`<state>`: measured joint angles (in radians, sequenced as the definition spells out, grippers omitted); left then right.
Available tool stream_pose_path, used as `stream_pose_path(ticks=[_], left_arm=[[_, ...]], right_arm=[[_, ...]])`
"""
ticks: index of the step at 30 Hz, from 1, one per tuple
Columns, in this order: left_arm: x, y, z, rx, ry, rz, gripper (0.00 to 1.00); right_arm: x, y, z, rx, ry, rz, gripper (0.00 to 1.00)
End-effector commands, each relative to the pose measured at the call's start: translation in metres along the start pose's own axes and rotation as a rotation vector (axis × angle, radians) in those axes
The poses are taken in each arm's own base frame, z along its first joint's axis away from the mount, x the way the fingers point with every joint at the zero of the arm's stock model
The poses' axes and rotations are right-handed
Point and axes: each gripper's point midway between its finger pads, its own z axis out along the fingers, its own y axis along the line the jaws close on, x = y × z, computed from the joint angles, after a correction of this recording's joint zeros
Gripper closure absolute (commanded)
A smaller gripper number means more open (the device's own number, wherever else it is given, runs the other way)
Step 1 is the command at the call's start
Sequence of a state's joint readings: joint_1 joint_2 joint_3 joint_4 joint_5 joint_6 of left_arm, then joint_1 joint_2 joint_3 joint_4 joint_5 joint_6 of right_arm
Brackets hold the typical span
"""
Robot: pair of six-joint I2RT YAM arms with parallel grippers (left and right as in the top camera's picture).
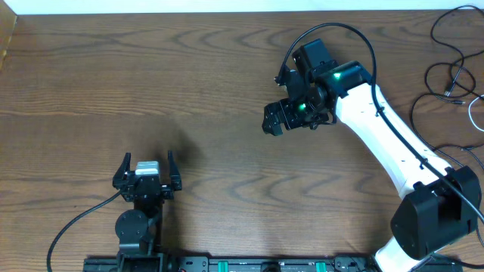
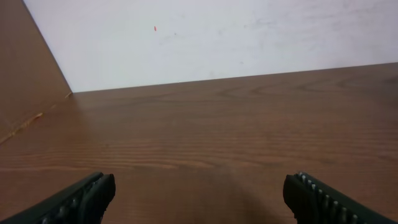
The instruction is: Untangle cables
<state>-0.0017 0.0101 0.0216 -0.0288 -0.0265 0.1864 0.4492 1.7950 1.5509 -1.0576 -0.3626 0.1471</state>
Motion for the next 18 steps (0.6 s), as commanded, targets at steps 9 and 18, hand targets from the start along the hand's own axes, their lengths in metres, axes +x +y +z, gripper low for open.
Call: stream_pose_path(ticks=[9, 18], left_arm=[[0.018, 0.003, 0.001, -0.026, 0.055, 0.000, 0.09], [0.018, 0.003, 0.001, -0.026, 0.055, 0.000, 0.09]], right_arm=[[-0.003, 0.004, -0.016, 0.033, -0.048, -0.040, 0.01], [-0.019, 0.012, -0.096, 0.135, -0.331, -0.146, 0.01]])
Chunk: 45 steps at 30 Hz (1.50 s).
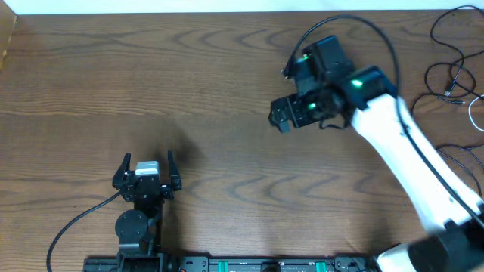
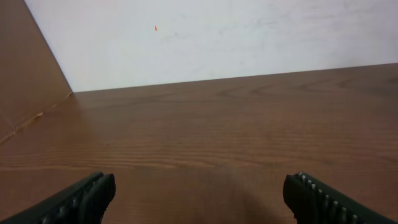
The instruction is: Untangle cables
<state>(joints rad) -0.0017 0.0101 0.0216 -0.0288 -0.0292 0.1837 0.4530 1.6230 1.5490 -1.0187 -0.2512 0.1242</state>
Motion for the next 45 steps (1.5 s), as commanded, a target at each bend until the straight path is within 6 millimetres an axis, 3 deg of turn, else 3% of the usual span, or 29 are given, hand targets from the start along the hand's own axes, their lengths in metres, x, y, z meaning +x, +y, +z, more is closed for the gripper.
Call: stream_pose_path(ticks=[1, 5, 10, 18, 24, 33, 45], left_arm=[[0.017, 0.003, 0.001, -0.023, 0.055, 0.003, 0.09], [0.017, 0.003, 0.001, -0.023, 0.055, 0.003, 0.09], [0.017, 0.003, 0.001, -0.023, 0.055, 0.003, 0.09], [0.017, 0.003, 0.001, -0.023, 0.055, 0.003, 0.09], [0.017, 0.003, 0.001, -0.023, 0.055, 0.003, 0.09], [0.017, 0.003, 0.001, -0.023, 0.055, 0.003, 0.09], [0.017, 0.003, 0.001, -0.023, 0.055, 0.003, 0.09]], right_arm=[[-0.016, 0.003, -0.041, 0.053, -0.161, -0.073, 0.01], [-0.029, 0.008, -0.073, 0.057, -0.367, -0.143, 0.01], [-0.025, 0.009, -0.089, 0.050, -0.617, -0.225, 0.01], [0.007, -0.010, -0.095, 0.043, -0.975, -0.272, 0.01], [0.044, -0.043, -0.099, 0.091, -1.162, -0.220, 0.01], [0.097, -0.076, -0.085, 0.172, -1.254, -0.168, 0.01], [0.137, -0.121, -0.056, 0.285, -1.083, 0.003, 0.01]])
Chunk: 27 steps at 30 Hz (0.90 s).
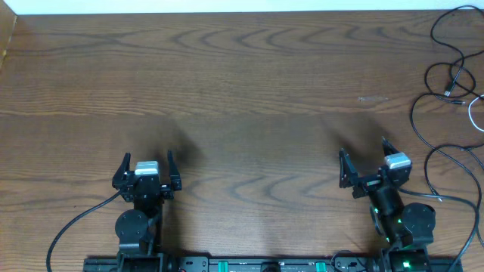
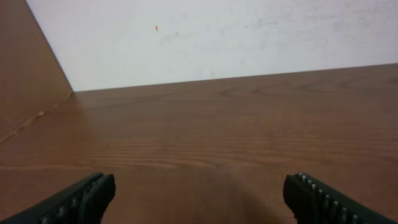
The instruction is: Untangle cables
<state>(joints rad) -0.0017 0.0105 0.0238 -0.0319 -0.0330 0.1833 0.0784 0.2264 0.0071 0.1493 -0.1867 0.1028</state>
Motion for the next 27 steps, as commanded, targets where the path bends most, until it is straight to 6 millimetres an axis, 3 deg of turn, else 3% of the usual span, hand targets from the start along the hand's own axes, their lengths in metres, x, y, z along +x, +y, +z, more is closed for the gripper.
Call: stream_pose_path(ticks=[1, 5, 11, 27], left_arm=[[0.018, 0.002, 0.001, -0.020, 0.053, 0.003, 0.09], [0.018, 0.002, 0.001, -0.020, 0.053, 0.003, 0.09], [0.018, 0.002, 0.001, -0.020, 0.053, 0.003, 0.09], [0.018, 0.002, 0.001, -0.020, 0.053, 0.003, 0.09]], right_arm=[[0.003, -0.011, -0.006, 0.045, 0.004, 0.021, 0.01], [0.009, -0.020, -0.012, 0.087, 0.022, 0.028, 0.01], [-0.001, -0.028, -0.017, 0.123, -0.023, 0.011, 0.01], [-0.001, -0.032, -0.018, 0.147, -0.016, -0.076, 0.01]])
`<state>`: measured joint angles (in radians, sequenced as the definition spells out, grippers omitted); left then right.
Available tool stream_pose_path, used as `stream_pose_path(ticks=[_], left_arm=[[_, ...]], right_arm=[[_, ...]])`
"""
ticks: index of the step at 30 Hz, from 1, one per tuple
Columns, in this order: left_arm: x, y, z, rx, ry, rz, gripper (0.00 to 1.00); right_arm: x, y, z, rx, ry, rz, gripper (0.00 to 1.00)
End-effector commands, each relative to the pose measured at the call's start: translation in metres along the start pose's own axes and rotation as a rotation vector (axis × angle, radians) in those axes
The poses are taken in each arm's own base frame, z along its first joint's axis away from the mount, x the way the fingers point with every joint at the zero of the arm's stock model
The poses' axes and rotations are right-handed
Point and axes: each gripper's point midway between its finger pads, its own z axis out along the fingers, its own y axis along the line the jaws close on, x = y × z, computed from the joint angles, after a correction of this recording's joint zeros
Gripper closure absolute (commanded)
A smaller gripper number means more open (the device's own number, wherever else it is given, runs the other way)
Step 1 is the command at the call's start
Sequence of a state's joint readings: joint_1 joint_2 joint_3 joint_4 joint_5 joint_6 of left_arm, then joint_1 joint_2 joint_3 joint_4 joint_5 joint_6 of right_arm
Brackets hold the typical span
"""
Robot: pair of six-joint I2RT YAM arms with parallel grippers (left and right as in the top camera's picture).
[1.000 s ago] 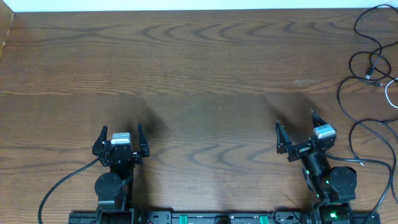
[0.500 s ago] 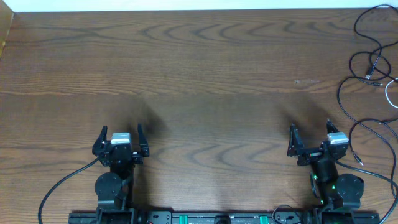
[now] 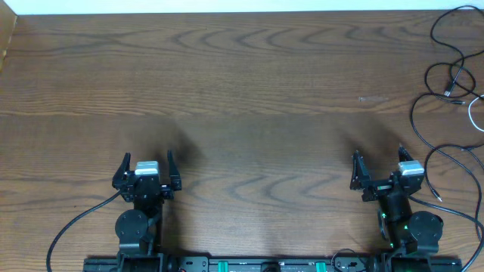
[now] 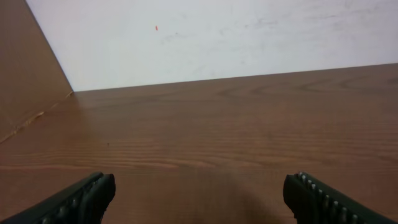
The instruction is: Untangle cables
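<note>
Thin black cables lie in loose loops along the table's right edge in the overhead view, with a small connector end among them. My right gripper stands open at the near right, a little left of the lowest cable loop, holding nothing. My left gripper rests open at the near left, far from the cables. The left wrist view shows its two dark fingers spread wide over bare wood, with no cable in sight.
The wooden table stretches between the two arms. A white wall rises behind its far edge. A black lead trails from the left arm's base at the near left.
My right gripper has shifted slightly right and nearer the front edge and now points straight ahead. The left gripper and the cables have not moved.
My right arm was stretched out over the middle of the table, gripper near the centre right. A moment later it was a little further right. Then it was back at the near right edge, open, where it now stands squared up. The left arm stayed still throughout.
</note>
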<state>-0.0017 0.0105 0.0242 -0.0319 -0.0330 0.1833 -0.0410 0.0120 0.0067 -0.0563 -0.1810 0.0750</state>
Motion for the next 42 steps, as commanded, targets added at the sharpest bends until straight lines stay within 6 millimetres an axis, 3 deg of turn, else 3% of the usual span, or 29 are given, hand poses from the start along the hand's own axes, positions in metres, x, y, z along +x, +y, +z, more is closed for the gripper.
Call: stream_pose_path(ticks=[1, 7, 42], left_arm=[[0.018, 0.002, 0.001, -0.020, 0.053, 0.003, 0.09], [0.018, 0.002, 0.001, -0.020, 0.053, 0.003, 0.09], [0.018, 0.002, 0.001, -0.020, 0.053, 0.003, 0.09]], right_arm=[[0.001, -0.004, 0.000, 0.023, 0.002, -0.076, 0.01], [0.002, -0.015, -0.001, 0.084, 0.004, -0.019, 0.01], [0.001, -0.013, -0.001, 0.073, 0.002, -0.045, 0.01]])
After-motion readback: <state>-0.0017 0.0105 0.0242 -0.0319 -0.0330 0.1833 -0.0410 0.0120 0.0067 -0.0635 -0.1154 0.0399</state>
